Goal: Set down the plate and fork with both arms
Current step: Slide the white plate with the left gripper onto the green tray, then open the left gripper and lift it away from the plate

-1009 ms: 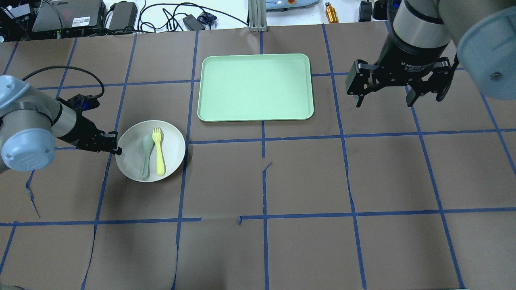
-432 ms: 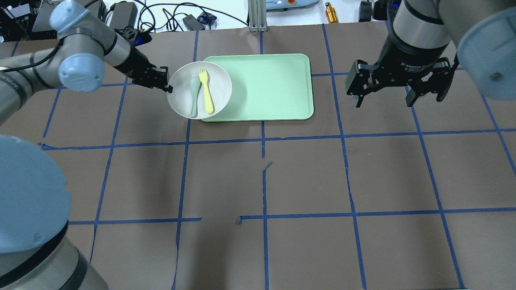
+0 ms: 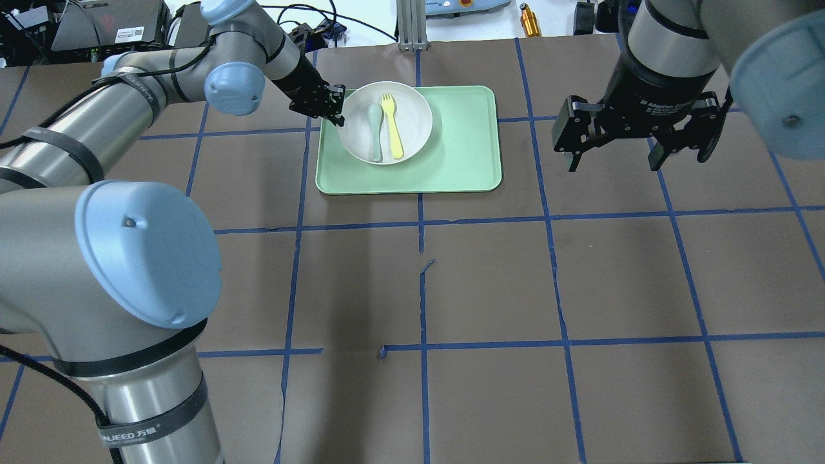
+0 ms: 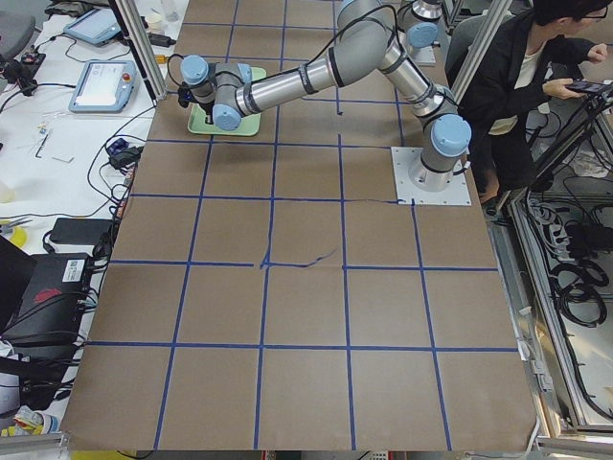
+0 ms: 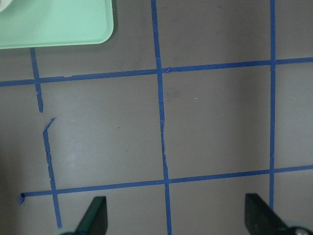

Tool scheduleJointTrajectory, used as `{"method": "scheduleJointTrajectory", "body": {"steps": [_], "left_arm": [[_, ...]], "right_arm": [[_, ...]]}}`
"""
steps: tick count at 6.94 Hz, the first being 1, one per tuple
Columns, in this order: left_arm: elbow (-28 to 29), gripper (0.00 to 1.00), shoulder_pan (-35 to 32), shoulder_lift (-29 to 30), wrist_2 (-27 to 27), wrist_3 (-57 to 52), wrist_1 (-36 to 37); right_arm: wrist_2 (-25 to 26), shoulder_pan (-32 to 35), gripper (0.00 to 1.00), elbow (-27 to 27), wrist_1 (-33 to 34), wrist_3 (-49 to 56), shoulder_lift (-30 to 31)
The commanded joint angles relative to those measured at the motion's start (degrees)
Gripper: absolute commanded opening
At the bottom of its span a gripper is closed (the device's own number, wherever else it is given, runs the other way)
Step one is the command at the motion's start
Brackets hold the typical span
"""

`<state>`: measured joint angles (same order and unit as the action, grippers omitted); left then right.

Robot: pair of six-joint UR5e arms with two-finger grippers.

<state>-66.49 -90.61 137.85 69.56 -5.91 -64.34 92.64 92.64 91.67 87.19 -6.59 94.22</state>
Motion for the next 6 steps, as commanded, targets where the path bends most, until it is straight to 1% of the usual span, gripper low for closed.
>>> {"method": "scheduleJointTrajectory", "body": {"steps": [1,2,3,4,5,6], "left_arm": [[1.89,0.00,-2.20,2.77,0.23,3.08,0.53],[1.89,0.00,-2.28,2.69,0.14,3.18,0.62],[1.46,0.60,-2.11,1.55,0.14,2.40,0.79],[1.19,0.82,-2.11,0.85,0.75,1.78,0.97],[1.10,0.98,-2.02,0.14,3.28,1.17,1.41],[0.32,1.00,-1.67,-2.04,6.96,1.16,0.54]], "right_arm": [[0.00,0.00,1.00,0.00,0.00,0.00,0.00],[0.00,0.09,1.00,0.00,0.00,0.00,0.00],[0.00,0.09,1.00,0.00,0.00,0.00,0.00],[0.00,0.00,1.00,0.00,0.00,0.00,0.00],[0.00,0.00,1.00,0.00,0.00,0.00,0.00],[0.00,0.00,1.00,0.09,0.00,0.00,0.00]]}}
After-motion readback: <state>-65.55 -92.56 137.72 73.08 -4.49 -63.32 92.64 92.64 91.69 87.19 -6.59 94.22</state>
